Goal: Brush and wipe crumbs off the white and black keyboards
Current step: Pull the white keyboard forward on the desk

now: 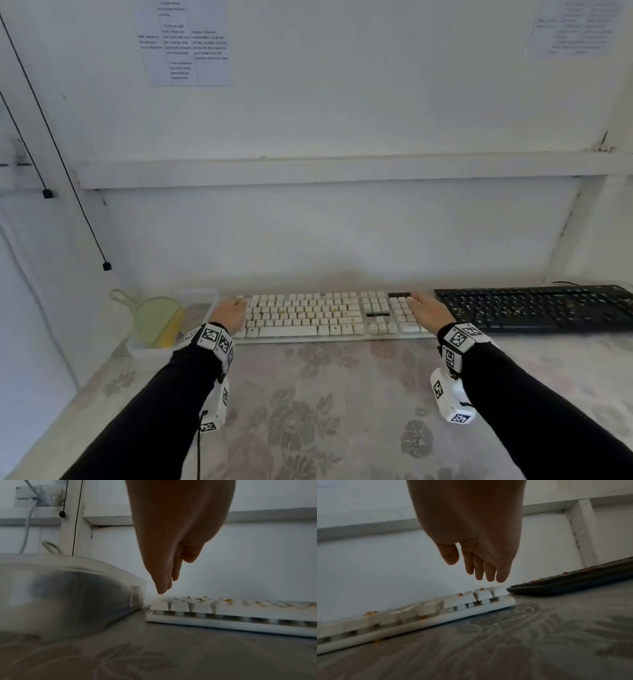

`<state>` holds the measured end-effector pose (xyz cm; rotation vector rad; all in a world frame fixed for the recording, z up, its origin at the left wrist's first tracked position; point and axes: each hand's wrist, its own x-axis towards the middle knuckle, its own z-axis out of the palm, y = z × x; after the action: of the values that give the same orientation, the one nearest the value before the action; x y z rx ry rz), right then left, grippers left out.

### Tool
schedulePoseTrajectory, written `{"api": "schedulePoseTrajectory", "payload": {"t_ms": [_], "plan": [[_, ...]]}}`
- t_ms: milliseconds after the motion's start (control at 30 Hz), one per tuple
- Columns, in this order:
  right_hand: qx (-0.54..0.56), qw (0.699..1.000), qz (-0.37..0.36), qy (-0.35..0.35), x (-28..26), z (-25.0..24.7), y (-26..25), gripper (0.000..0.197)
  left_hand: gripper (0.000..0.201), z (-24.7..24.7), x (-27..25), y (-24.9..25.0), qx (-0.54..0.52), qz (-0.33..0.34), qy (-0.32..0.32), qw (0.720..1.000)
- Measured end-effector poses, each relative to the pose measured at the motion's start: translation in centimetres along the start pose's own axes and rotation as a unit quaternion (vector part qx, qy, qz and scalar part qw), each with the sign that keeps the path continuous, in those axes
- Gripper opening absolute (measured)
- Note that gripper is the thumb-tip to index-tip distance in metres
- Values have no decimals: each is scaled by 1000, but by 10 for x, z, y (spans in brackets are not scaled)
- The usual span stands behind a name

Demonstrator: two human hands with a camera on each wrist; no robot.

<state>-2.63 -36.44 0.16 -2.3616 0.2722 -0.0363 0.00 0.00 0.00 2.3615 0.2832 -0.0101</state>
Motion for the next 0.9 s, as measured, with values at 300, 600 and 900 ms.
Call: {"api": "schedulePoseTrajectory", "payload": {"t_ms": [300, 600, 900], "plan": [[-73, 994, 34, -78, 55, 16, 65, 150, 60, -2, 17, -16, -5, -26, -70, 997], [-106, 982, 67, -139, 21, -3, 27, 146, 82, -7, 5, -19, 40, -3, -152, 988], [-91, 986, 78, -113, 29, -4, 31, 135, 126, 0, 18, -30, 78, -4, -161, 984]]}}
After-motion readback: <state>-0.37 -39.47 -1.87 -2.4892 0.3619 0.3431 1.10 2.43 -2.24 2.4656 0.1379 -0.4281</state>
